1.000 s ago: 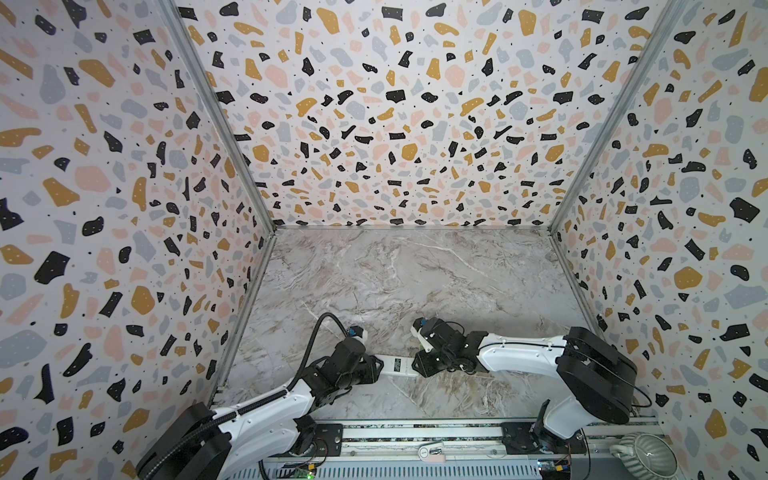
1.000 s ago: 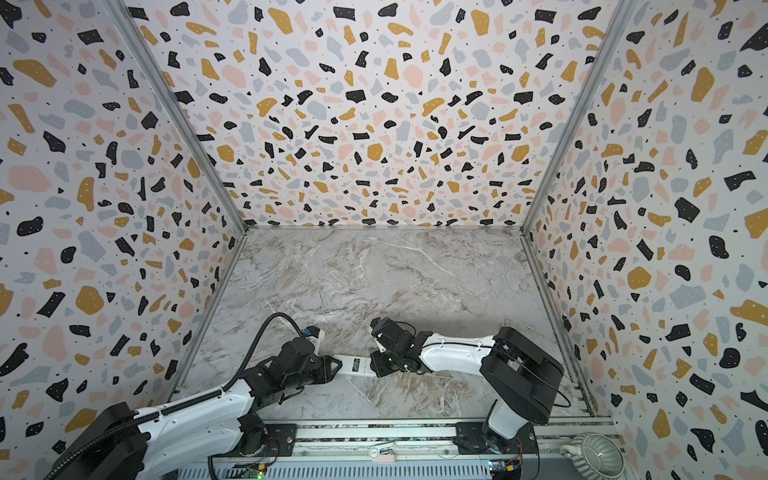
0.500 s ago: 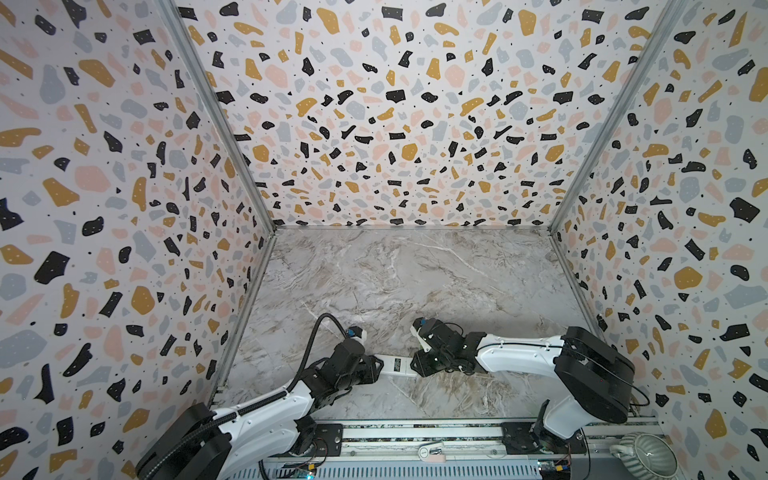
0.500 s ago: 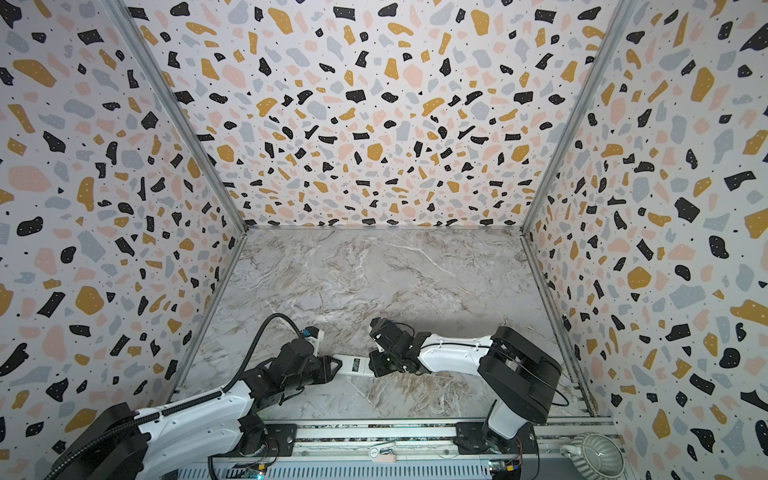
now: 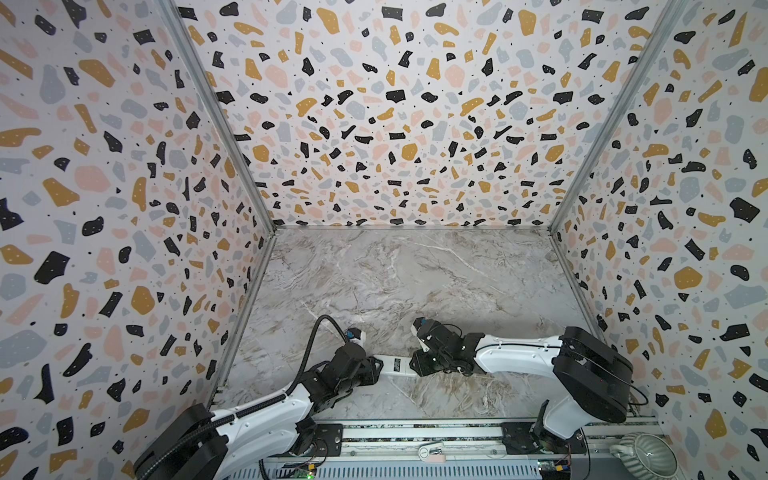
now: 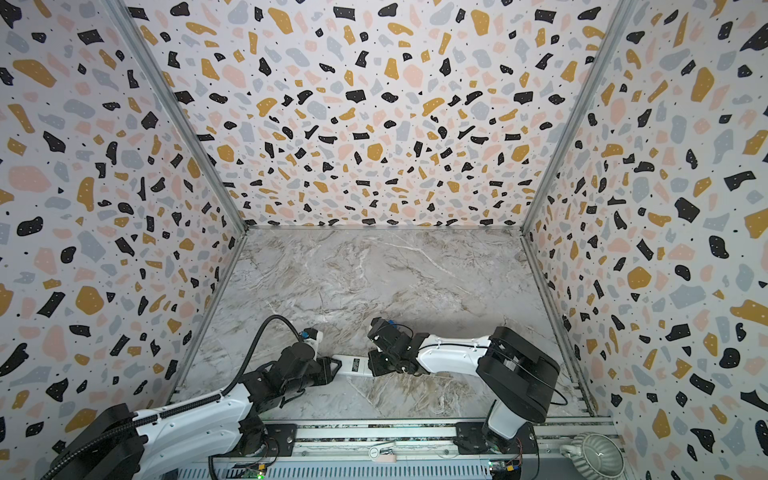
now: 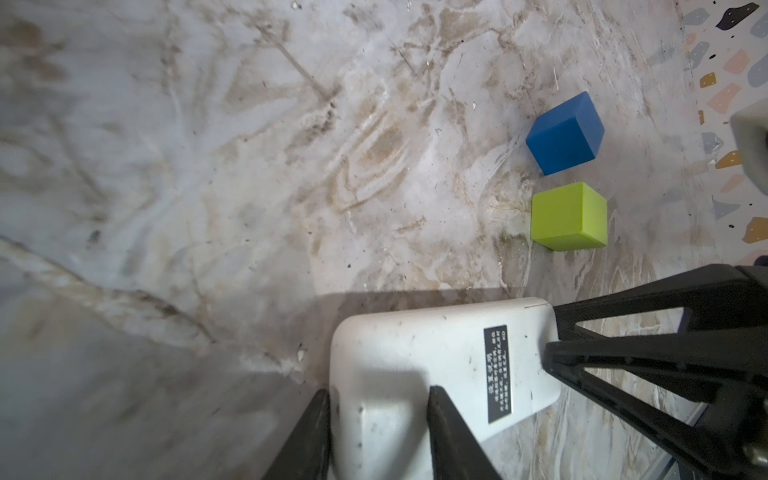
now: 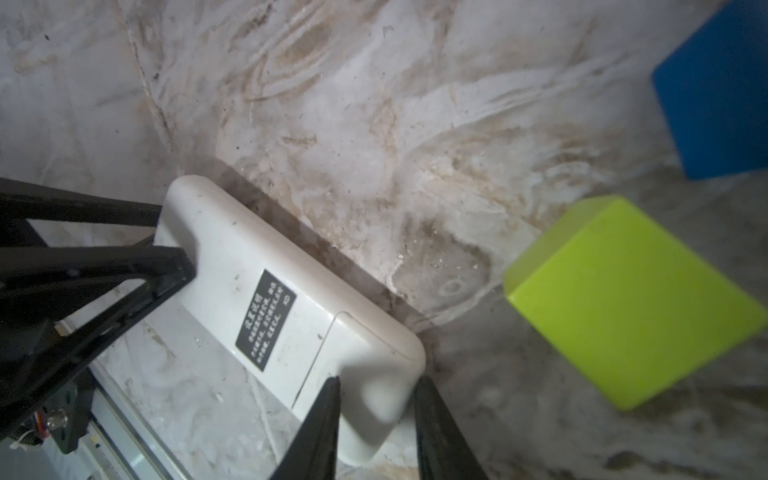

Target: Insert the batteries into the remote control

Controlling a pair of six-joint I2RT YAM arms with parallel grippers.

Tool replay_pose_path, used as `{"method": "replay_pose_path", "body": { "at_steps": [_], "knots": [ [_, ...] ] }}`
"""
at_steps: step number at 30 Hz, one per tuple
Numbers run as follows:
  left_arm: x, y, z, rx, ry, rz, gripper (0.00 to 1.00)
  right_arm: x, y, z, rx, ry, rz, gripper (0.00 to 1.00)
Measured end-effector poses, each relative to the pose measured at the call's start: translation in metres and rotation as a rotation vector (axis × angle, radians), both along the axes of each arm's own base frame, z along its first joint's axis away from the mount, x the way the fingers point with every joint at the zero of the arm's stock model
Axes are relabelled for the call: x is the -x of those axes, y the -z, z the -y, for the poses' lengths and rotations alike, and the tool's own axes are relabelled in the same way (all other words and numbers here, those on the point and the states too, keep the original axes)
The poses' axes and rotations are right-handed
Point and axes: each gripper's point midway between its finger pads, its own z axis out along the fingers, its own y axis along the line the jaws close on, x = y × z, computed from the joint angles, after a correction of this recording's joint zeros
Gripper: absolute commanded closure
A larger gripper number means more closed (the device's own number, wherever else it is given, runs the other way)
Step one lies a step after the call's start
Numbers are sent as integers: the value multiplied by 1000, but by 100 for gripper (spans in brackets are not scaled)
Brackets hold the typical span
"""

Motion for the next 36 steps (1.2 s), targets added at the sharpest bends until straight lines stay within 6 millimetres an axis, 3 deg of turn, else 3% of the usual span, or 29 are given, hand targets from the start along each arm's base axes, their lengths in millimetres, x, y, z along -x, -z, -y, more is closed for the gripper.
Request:
{"method": "replay_pose_path", "body": {
  "at_steps": [7,22,36],
  "knots": [
    [-1,0,-2,0,-24,-5,64,0,-1,-1,5,0,15,66],
    [-12,-3,0,-47,-26,6,44,10,-3,-4,-7,-70,66,53],
    [-17,-7,-12,-68,-56,9,26,11,-27,-13,-70,-139,139,32]
  ]
}}
